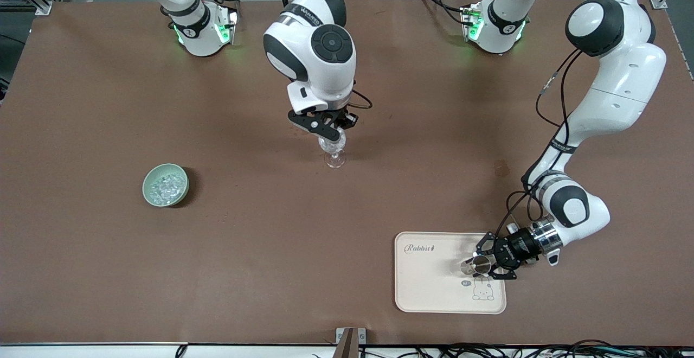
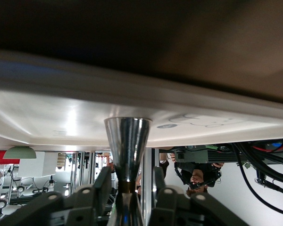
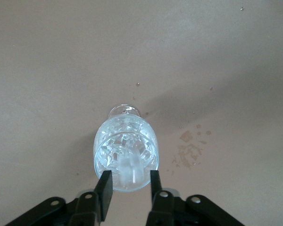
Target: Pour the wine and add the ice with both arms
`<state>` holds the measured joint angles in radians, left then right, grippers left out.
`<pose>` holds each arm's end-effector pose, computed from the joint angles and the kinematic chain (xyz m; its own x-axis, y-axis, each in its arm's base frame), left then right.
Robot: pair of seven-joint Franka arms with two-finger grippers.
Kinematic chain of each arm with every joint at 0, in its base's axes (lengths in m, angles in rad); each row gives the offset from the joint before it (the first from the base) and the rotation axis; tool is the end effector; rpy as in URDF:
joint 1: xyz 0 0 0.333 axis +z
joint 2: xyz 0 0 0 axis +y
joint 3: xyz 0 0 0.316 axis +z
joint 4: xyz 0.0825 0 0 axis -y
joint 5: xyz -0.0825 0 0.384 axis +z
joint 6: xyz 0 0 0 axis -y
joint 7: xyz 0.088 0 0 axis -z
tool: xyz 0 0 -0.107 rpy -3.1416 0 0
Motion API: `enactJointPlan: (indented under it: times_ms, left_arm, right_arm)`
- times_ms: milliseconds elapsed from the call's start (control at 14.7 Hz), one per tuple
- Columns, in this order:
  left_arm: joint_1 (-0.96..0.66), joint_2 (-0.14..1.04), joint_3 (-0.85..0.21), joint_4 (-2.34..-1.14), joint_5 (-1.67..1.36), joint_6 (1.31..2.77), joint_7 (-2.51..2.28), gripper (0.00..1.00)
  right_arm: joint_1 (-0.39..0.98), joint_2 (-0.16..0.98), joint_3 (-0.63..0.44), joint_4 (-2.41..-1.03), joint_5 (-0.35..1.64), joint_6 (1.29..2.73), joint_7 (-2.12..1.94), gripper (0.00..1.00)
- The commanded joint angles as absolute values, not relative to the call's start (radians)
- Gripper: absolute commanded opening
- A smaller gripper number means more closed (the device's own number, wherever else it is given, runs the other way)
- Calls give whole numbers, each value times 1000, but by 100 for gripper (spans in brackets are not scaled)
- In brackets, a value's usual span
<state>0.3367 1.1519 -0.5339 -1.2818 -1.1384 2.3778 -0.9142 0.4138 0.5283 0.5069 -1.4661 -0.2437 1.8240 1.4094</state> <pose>0.7458 -0.0499 0.1160 -0.1254 0.3236 -0.9379 0.9164 0.4000 0.0155 0.4713 0.4933 0.3952 0.8944 -0.4458 -0.0353 -0.4409 -0.8922 0.0977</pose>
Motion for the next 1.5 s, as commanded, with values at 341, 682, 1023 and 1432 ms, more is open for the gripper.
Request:
enactJointPlan:
  times_ms: [341,682,1023,1432]
  left_arm:
    - [488,976,-514,-1368,-788,2136,-1009,100]
    - [532,807,-517,-1367,-444,1947,-1054,100]
    - [512,614,-587,-1355,-137,1781,-1046,100]
    - [522,505,-833,-1351,214,1560,-889,100]
  right_arm:
    - [388,526,514,-1411,-268,1792,1411,71]
    - [281,378,511,-1379,-275,1677,1211,100]
    - [136,184,326,-1374,-259,1546,767,100]
    - [106,92,-101,-1385,-117,1480,188,100]
